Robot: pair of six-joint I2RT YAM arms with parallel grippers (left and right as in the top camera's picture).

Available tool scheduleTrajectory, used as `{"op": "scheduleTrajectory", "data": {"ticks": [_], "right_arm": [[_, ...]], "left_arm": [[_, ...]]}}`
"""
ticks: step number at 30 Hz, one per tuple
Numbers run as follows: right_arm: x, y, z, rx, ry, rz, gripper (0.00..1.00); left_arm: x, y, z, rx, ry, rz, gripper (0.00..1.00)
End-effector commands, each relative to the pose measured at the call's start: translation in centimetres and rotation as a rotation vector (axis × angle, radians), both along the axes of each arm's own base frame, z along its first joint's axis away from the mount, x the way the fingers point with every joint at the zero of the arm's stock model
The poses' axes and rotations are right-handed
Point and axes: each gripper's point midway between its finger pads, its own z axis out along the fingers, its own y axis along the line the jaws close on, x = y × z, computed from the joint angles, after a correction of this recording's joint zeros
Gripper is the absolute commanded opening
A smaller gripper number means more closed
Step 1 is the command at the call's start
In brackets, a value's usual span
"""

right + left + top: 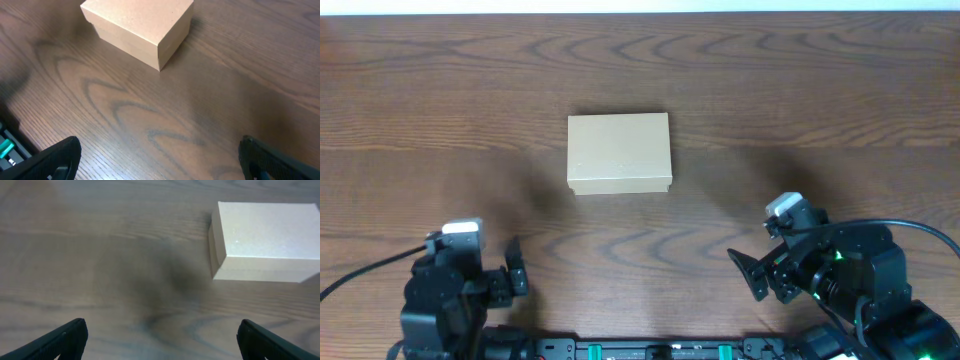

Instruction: Pack container

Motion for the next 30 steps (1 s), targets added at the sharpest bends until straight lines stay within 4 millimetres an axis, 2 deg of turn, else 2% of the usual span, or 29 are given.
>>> {"op": "scheduleTrajectory", "data": {"ticks": [1, 11, 30], "right_arm": [[0.0, -0.1, -0.1, -0.006, -0.004, 0.004, 0.99], [0.0, -0.1, -0.1, -0.006, -0.004, 0.004, 0.99], [0.0, -0.1, -0.1, -0.006, -0.004, 0.004, 0.99]], "left_arm": [[0.5, 0.4, -0.9, 0.083, -0.017, -0.027, 0.95], [0.8, 0.8, -4.2, 0.08, -0.095, -0.005, 0.95], [2.0, 1.4, -10.0, 0.079, -0.118, 0.038, 0.95]]}}
